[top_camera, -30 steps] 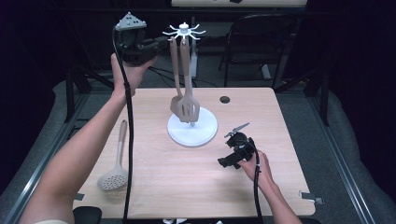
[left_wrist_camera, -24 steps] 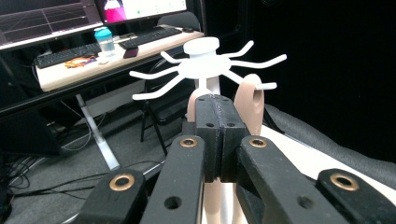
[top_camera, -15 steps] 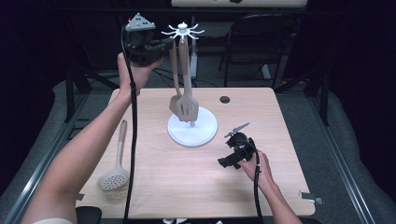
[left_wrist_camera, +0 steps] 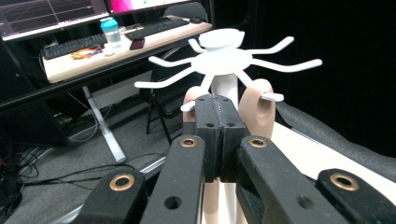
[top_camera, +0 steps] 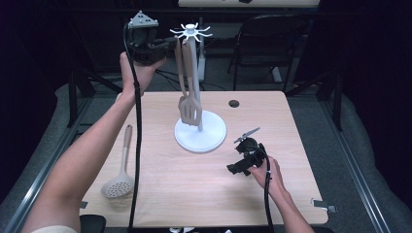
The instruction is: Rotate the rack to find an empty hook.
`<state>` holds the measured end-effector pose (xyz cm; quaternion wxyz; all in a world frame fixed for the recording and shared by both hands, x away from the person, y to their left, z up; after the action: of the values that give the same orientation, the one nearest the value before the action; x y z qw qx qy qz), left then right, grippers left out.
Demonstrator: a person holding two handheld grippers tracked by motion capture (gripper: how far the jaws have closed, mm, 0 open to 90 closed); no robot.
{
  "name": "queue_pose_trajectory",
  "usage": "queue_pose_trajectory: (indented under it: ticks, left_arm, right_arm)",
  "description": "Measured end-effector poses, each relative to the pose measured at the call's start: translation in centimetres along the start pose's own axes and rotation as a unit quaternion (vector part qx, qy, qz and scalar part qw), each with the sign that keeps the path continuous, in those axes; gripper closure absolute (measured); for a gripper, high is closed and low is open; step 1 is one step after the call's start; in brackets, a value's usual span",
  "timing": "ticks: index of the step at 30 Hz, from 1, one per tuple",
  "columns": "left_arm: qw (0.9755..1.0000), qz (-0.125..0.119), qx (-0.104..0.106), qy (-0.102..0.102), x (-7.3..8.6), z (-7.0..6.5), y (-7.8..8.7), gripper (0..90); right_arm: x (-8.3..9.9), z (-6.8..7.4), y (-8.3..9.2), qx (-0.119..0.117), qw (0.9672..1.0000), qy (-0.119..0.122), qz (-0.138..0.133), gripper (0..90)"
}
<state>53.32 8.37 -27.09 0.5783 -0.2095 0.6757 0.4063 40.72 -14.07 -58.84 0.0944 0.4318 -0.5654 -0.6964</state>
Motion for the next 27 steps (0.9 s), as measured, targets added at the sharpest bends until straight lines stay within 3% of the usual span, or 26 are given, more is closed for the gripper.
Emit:
queue_pose_trajectory:
  ticks: [27]
  left_arm:
    - [0.9998,0.007,-0.018,0.003,-0.2,1.1,-0.6,89.9]
  right_arm:
    - [0.1,0.0,0.0,-0.002,1.0000,0.001,0.006,3.7]
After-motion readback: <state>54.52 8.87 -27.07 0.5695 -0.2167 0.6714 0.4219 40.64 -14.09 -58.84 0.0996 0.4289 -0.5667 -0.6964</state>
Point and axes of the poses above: each handheld gripper's, and its own axes: y roughly backward along the jaws, x roughly out of its underside, z roughly to its left, the point moved 9 cm from there along -y, roughly forward along the jaws, and after that the axes turned 6 degrees about y, right-handed, at the moved point
